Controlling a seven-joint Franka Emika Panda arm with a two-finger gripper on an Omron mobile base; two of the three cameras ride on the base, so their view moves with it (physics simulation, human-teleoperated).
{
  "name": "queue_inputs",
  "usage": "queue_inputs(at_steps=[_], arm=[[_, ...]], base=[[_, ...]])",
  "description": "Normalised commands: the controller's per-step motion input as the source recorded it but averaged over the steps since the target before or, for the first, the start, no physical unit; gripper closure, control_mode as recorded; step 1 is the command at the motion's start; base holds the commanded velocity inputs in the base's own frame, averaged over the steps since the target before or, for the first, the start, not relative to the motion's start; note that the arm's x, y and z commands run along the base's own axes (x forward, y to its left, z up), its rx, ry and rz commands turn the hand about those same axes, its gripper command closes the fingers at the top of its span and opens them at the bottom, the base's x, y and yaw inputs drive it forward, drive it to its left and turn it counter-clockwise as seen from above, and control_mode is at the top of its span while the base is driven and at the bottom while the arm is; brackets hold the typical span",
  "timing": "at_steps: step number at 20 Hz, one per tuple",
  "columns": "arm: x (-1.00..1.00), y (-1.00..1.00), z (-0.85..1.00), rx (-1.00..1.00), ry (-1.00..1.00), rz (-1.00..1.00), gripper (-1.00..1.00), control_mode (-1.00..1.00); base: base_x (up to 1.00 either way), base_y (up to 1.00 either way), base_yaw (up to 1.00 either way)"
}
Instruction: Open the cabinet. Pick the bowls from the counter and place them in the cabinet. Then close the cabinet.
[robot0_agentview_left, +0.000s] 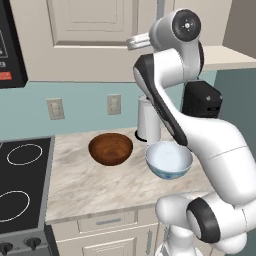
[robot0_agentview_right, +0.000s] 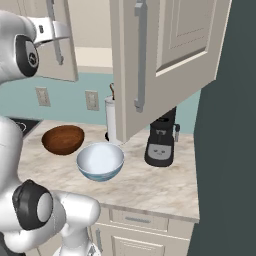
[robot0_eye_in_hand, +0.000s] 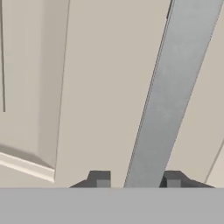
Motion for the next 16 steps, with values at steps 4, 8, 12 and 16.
queue_inputs(at_steps=[4,8,12,16], arm=[[-0.76,0.42,0.01,0.00,0.00,-0.05,1.00,-1.00],[-0.82,0.42,0.00,0.00,0.00,-0.05,1.00,-1.00],[-0.75,0.36,0.01,0.00,0.00,-0.06,1.00,-1.00],[-0.59,0.27,0.00,0.00,0.00,-0.08,1.00,-1.00]], base=[[0.00,0.00,0.00],[0.00,0.00,0.00],[0.00,0.00,0.00],[0.00,0.00,0.00]])
